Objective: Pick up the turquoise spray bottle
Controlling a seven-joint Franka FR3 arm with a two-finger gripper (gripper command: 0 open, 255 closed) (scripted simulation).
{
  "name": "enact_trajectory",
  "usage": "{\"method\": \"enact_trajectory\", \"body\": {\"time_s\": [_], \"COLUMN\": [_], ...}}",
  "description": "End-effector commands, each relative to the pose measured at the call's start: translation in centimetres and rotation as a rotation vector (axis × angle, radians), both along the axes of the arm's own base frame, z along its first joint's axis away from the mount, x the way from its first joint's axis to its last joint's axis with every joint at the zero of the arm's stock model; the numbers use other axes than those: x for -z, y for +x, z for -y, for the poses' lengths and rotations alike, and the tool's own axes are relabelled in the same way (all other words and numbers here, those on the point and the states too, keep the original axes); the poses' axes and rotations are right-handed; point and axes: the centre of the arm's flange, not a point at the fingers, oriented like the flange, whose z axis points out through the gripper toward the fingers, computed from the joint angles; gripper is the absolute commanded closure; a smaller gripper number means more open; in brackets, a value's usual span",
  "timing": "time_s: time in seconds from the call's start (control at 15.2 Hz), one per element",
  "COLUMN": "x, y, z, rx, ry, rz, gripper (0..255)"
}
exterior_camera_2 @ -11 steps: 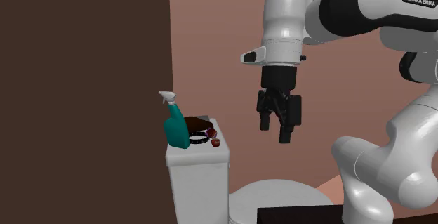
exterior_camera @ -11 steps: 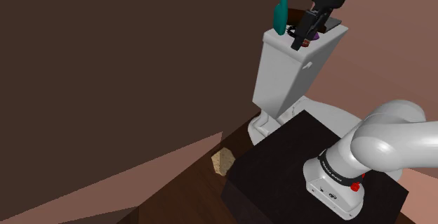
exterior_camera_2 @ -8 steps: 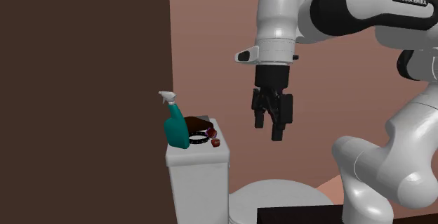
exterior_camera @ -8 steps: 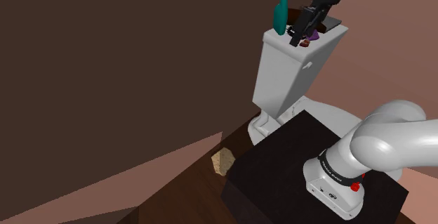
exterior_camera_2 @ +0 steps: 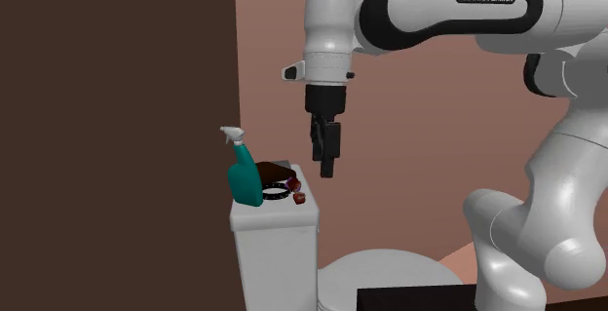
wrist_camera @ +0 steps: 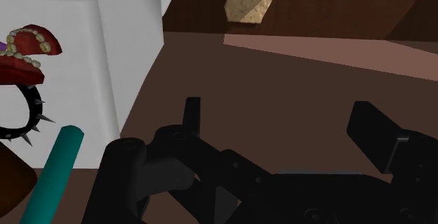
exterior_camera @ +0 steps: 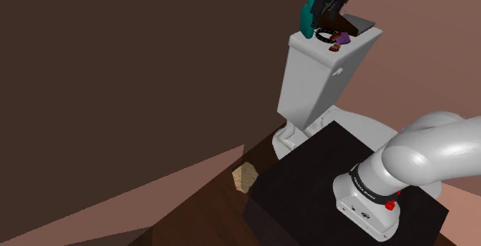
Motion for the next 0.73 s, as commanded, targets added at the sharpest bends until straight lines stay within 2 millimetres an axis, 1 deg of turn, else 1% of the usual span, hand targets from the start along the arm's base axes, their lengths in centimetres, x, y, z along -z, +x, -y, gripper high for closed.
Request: {"method": "enact_trajectory", "body": {"time_s": [0.0, 0.66], "x": [-0.5, -3.2], "y": [2.0, 11.7], "z": [1.1, 8.1], "rx": [0.02, 0.119], "ry": [-0.026, -0.152], "rz": [-0.002, -0.015], "gripper": [0, 0]}}
